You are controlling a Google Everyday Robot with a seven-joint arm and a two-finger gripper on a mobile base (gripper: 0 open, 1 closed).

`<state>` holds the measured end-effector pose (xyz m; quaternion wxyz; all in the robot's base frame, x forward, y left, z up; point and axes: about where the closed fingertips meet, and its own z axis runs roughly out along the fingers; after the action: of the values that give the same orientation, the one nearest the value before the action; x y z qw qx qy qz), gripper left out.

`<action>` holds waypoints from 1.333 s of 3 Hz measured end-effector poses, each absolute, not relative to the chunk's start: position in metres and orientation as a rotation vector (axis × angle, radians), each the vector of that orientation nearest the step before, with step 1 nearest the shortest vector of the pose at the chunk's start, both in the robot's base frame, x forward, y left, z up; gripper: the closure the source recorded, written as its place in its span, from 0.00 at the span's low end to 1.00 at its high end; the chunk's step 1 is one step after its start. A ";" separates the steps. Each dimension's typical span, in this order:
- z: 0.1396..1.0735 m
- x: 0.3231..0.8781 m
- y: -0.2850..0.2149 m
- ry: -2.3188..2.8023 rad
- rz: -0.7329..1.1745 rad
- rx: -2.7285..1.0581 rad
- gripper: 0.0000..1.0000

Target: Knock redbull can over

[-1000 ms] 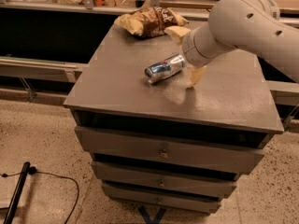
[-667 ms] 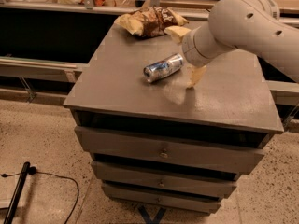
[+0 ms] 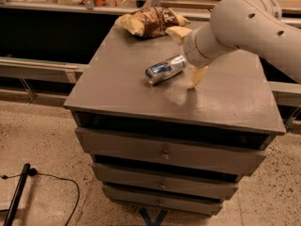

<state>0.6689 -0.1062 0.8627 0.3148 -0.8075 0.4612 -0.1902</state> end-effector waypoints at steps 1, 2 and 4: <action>0.863 0.669 -0.106 1.215 -0.501 -2.128 0.00; 0.863 0.669 -0.106 1.215 -0.501 -2.127 0.00; 0.922 0.636 -0.150 1.279 -0.567 -1.756 0.00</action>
Offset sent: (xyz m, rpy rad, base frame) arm -0.0141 -0.0624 0.1043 0.2922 -0.2649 -0.1744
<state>0.6359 -0.1504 0.9225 0.4332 -0.7050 0.5133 -0.2276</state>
